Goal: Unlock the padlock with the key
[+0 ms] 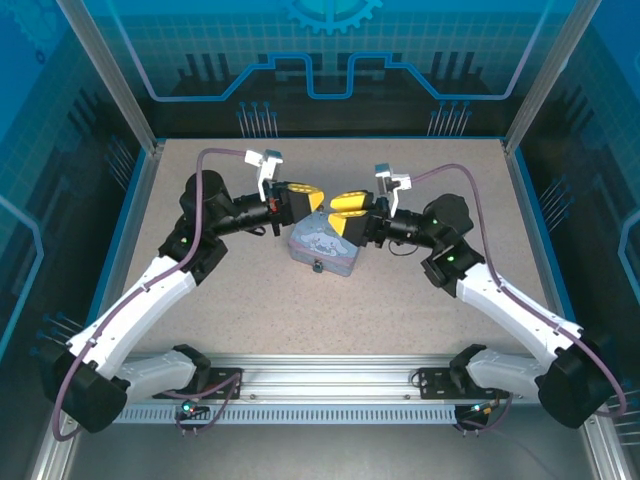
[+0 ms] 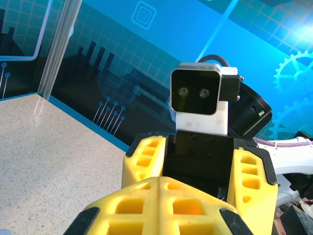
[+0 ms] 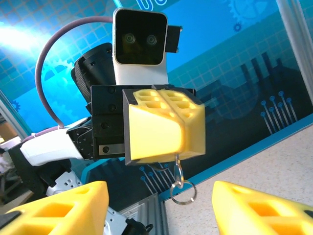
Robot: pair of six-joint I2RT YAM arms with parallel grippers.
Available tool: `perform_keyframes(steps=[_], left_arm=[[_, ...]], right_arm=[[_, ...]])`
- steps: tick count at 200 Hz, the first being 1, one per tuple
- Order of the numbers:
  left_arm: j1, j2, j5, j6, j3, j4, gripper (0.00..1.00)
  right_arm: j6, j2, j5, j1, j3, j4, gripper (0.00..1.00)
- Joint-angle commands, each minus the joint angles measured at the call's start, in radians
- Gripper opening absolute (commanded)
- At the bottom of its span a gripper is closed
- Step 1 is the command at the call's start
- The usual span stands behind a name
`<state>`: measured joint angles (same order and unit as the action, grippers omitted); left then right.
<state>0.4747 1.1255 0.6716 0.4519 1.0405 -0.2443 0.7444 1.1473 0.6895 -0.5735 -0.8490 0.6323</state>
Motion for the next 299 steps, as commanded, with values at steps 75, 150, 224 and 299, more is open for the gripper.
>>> perform_keyframes(steps=[75, 150, 224, 299], left_arm=[[0.01, 0.003, 0.016, -0.033, 0.016, 0.009, 0.0], [0.009, 0.002, -0.006, -0.053, 0.018, 0.041, 0.0], [0.009, 0.006, -0.017, -0.058, 0.021, 0.049, 0.0], [0.009, 0.009, -0.027, -0.058, 0.022, 0.05, 0.0]], right_arm=[[0.006, 0.066, -0.037, -0.045, -0.059, 0.029, 0.38], [0.005, 0.072, -0.039, -0.047, -0.068, 0.024, 0.19], [-0.012, 0.071, -0.042, -0.048, -0.065, -0.02, 0.09], [-0.011, 0.058, -0.042, -0.049, -0.048, -0.027, 0.29]])
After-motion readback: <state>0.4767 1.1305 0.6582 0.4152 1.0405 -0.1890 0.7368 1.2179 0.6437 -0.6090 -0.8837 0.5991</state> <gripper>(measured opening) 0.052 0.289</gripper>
